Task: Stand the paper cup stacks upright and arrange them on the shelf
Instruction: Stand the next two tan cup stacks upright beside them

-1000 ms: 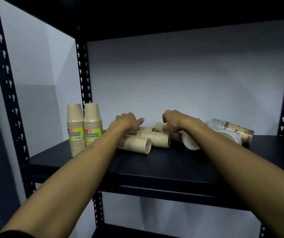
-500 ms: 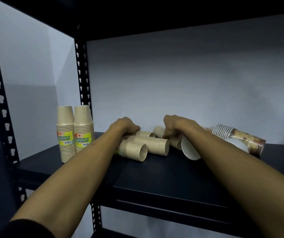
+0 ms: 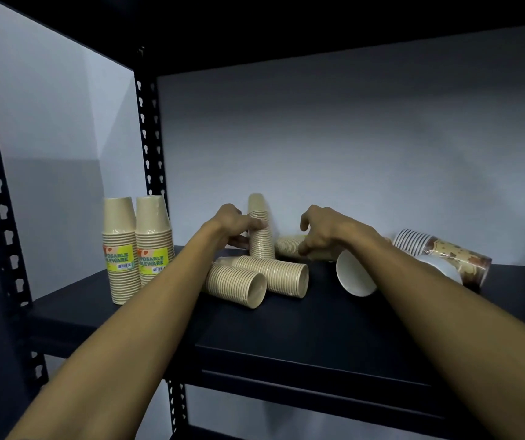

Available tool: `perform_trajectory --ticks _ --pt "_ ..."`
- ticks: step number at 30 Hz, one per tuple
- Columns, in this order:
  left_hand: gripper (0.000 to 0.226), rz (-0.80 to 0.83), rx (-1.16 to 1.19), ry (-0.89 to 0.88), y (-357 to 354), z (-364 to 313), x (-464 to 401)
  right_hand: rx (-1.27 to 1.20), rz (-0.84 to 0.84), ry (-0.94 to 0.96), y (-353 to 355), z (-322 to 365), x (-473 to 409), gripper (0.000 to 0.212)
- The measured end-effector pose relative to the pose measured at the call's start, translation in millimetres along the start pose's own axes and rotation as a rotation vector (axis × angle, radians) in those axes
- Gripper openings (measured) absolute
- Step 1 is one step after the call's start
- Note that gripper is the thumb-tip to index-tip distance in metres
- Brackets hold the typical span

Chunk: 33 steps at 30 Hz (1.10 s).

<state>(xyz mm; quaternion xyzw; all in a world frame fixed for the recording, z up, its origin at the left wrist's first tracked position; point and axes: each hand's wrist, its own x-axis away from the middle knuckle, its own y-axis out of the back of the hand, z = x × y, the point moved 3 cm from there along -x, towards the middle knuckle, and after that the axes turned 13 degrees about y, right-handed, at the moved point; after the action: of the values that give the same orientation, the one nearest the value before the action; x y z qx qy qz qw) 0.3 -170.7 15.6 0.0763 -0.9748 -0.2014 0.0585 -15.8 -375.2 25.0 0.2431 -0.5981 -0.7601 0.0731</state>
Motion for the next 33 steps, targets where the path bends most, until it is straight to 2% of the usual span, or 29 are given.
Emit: perform_trajectory --ticks 2,4,8,10,14,19,21,24,29,33 --pt "0.079 0.012 0.0 -0.056 1 0 2 -0.044 -0.02 0.011 6 0 1 0.063" --pt "0.071 0.005 -0.026 -0.127 3 -1 1 -0.108 -0.06 0.015 17 1 2 0.063" --pt "0.069 -0.048 -0.005 -0.26 7 -5 8 -0.227 -0.207 -0.003 37 5 10 0.057" --pt "0.069 -0.068 -0.001 -0.314 8 -7 13 -0.261 -0.293 -0.007 41 4 12 0.063" --pt "0.068 -0.099 -0.003 -0.384 12 -12 25 -0.516 -0.412 -0.065 39 1 14 0.079" --pt "0.071 -0.067 0.023 -0.368 14 -7 30 -0.607 -0.447 -0.046 30 6 18 0.066" --pt "0.072 -0.058 0.018 -0.347 13 -2 30 -0.611 -0.45 -0.02 28 8 18 0.067" --pt "0.068 -0.047 0.018 -0.332 10 4 28 -0.623 -0.428 0.019 20 12 16 0.069" --pt "0.065 -0.056 -0.041 -0.353 5 5 26 -0.687 -0.36 0.034 8 15 11 0.058" --pt "0.068 -0.072 -0.052 -0.349 8 4 23 -0.625 -0.301 0.032 -2 15 8 0.069"
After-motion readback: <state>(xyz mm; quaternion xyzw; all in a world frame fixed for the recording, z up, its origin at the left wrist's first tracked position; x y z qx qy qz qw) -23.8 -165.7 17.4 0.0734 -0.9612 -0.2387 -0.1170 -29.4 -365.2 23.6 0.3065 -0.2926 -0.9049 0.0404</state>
